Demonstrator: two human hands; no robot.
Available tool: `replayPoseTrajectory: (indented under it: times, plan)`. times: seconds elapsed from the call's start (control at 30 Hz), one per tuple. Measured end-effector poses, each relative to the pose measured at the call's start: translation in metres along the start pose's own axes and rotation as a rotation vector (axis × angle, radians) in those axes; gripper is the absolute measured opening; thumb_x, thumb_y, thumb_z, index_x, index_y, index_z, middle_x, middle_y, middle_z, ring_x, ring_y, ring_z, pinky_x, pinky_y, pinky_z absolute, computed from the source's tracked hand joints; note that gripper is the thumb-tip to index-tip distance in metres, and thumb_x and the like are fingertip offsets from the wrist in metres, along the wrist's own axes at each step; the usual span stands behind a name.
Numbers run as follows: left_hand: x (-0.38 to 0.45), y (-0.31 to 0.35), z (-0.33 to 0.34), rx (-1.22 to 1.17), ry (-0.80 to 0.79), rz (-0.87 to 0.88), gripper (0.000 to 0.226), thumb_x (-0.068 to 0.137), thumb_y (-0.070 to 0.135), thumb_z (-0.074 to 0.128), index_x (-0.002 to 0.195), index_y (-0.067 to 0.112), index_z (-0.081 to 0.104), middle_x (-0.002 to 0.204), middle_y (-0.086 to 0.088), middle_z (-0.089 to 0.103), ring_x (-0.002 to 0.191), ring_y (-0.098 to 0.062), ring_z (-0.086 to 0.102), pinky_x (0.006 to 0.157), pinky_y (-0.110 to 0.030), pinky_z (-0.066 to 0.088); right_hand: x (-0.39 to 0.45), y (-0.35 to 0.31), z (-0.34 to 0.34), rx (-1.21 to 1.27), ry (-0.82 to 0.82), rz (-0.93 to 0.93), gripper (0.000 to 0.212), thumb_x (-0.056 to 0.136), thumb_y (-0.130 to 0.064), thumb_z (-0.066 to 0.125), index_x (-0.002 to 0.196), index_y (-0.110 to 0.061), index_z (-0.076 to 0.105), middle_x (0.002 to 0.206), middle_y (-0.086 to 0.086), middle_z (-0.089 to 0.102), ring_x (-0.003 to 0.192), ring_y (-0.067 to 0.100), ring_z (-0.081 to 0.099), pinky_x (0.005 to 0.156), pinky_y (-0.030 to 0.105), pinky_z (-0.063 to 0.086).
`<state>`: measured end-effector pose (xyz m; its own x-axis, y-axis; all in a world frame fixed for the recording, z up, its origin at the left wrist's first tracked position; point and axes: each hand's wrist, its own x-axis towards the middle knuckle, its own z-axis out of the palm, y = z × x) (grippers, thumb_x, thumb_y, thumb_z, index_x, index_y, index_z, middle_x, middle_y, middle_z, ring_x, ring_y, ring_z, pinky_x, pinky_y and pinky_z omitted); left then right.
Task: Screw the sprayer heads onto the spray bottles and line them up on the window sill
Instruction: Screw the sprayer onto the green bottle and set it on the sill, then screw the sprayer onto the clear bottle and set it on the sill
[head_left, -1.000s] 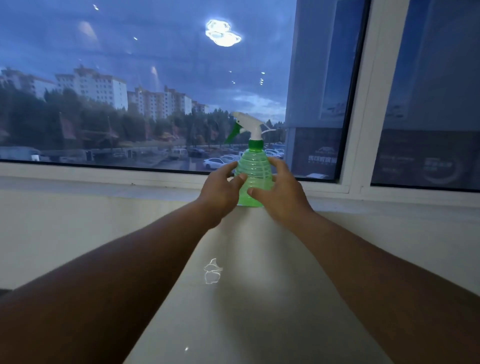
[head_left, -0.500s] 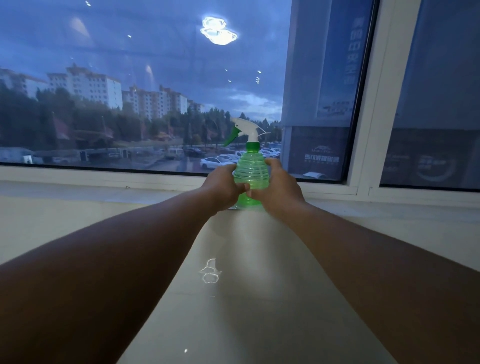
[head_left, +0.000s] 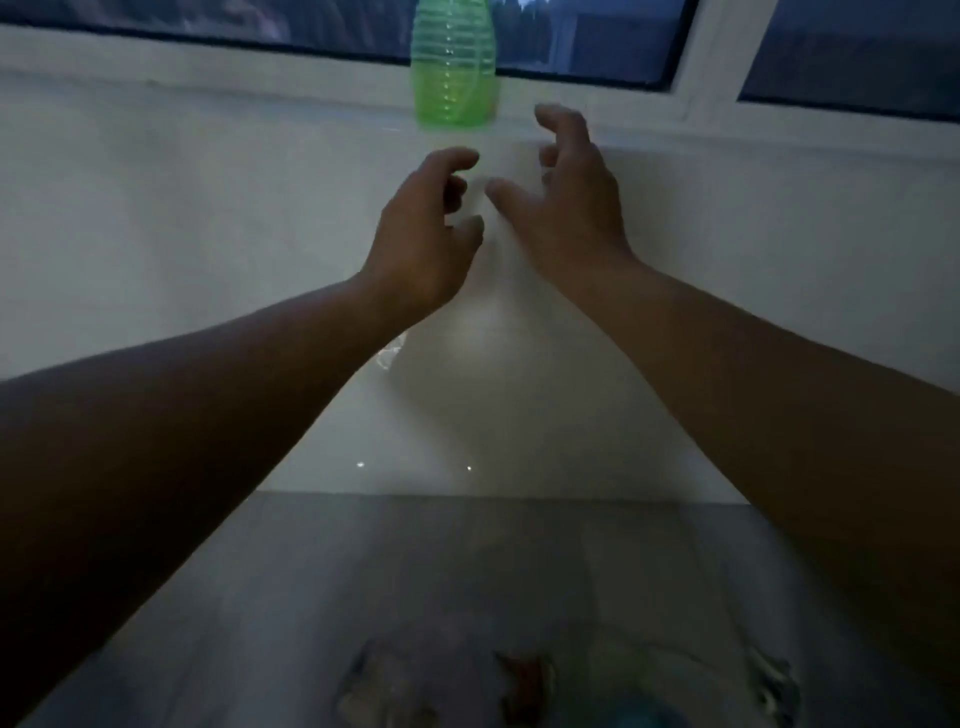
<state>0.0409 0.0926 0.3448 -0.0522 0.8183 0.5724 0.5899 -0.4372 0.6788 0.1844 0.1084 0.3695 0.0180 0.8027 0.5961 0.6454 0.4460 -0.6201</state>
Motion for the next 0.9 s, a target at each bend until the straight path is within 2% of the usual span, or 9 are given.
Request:
replayPoseTrajectory:
  times: [0.1, 0.17, 0.3, 0.43, 0.53, 0.6, 0.67, 0.77, 0.9]
  plan:
    - [-0.033, -0.007, 0.031, -0.011, -0.153, -0.020, 0.055, 0.092, 0.010, 0.069, 0.144, 0.015, 0.050, 0.131, -0.007, 0.063, 0.119, -0.017, 0.060, 0.103, -0.037, 0.052, -0.039, 0.024, 0.002, -0.004, -0.051, 0.059, 0.066, 0.087, -0.033, 0.070, 0.146, -0.023, 0.041, 0.130, 0.008, 0.056, 0.114, 0.020, 0.058, 0.094, 0.033, 0.050]
    - [-0.052, -0.013, 0.049, -0.011, -0.239, -0.041, 0.056, 0.092, 0.011, 0.070, 0.145, 0.015, 0.049, 0.133, -0.006, 0.063, 0.122, -0.017, 0.060, 0.103, -0.038, 0.052, -0.061, 0.040, 0.004, 0.003, -0.090, 0.098, 0.065, 0.087, -0.033, 0.069, 0.145, -0.023, 0.043, 0.130, 0.008, 0.056, 0.115, 0.020, 0.058, 0.096, 0.038, 0.051]
    - [-0.098, -0.039, 0.079, 0.017, -0.434, -0.115, 0.061, 0.091, 0.011, 0.071, 0.146, 0.020, 0.046, 0.137, -0.005, 0.060, 0.125, -0.018, 0.057, 0.103, -0.038, 0.053, -0.114, 0.084, 0.007, -0.017, -0.209, 0.162, 0.059, 0.087, -0.035, 0.070, 0.140, -0.022, 0.049, 0.132, 0.008, 0.057, 0.120, 0.019, 0.056, 0.098, 0.038, 0.050]
    - [-0.156, -0.083, 0.092, 0.135, -0.678, -0.219, 0.064, 0.089, 0.011, 0.074, 0.145, 0.026, 0.048, 0.135, -0.006, 0.061, 0.126, -0.019, 0.057, 0.100, -0.028, 0.046, -0.170, 0.133, 0.017, -0.109, -0.452, 0.268, 0.050, 0.086, -0.031, 0.073, 0.133, -0.021, 0.058, 0.131, 0.006, 0.061, 0.121, 0.021, 0.058, 0.102, 0.041, 0.049]
    - [-0.198, -0.117, 0.093, 0.258, -0.835, -0.310, 0.071, 0.087, 0.010, 0.076, 0.147, 0.030, 0.045, 0.141, -0.006, 0.057, 0.128, -0.022, 0.054, 0.101, -0.032, 0.045, -0.216, 0.164, 0.027, -0.159, -0.659, 0.306, 0.047, 0.081, -0.030, 0.076, 0.126, -0.022, 0.064, 0.126, 0.005, 0.064, 0.117, 0.022, 0.060, 0.099, 0.038, 0.049]
    - [-0.223, -0.141, 0.091, 0.349, -0.953, -0.370, 0.077, 0.086, 0.009, 0.076, 0.150, 0.032, 0.039, 0.147, -0.006, 0.051, 0.134, -0.023, 0.048, 0.107, -0.036, 0.043, -0.249, 0.177, 0.040, -0.177, -0.815, 0.289, 0.051, 0.078, -0.034, 0.078, 0.126, -0.025, 0.065, 0.126, 0.002, 0.065, 0.117, 0.021, 0.060, 0.100, 0.037, 0.047]
    - [-0.244, -0.161, 0.086, 0.434, -1.078, -0.401, 0.085, 0.085, 0.008, 0.076, 0.154, 0.034, 0.033, 0.154, -0.006, 0.043, 0.142, -0.026, 0.038, 0.114, -0.041, 0.037, -0.283, 0.186, 0.053, -0.264, -0.967, 0.199, 0.055, 0.076, -0.040, 0.077, 0.129, -0.030, 0.062, 0.128, 0.000, 0.064, 0.121, 0.021, 0.056, 0.109, 0.037, 0.036]
    - [-0.272, -0.182, 0.075, 0.542, -1.244, -0.429, 0.098, 0.082, 0.010, 0.080, 0.157, 0.036, 0.023, 0.161, -0.007, 0.031, 0.149, -0.031, 0.025, 0.118, -0.045, 0.031, -0.326, 0.195, 0.073, -0.447, -1.147, 0.024, 0.056, 0.077, -0.040, 0.068, 0.132, -0.036, 0.054, 0.128, -0.002, 0.061, 0.127, 0.022, 0.048, 0.115, 0.045, 0.012]
    - [-0.303, -0.201, 0.064, 0.689, -1.371, -0.377, 0.115, 0.074, 0.024, 0.088, 0.159, 0.040, 0.013, 0.168, -0.006, 0.012, 0.154, -0.032, 0.009, 0.122, -0.050, 0.024, -0.354, 0.203, 0.088, -0.610, -1.314, -0.148, 0.062, 0.081, -0.030, 0.064, 0.140, -0.029, 0.045, 0.133, 0.007, 0.056, 0.131, 0.027, 0.043, 0.120, 0.059, -0.002]
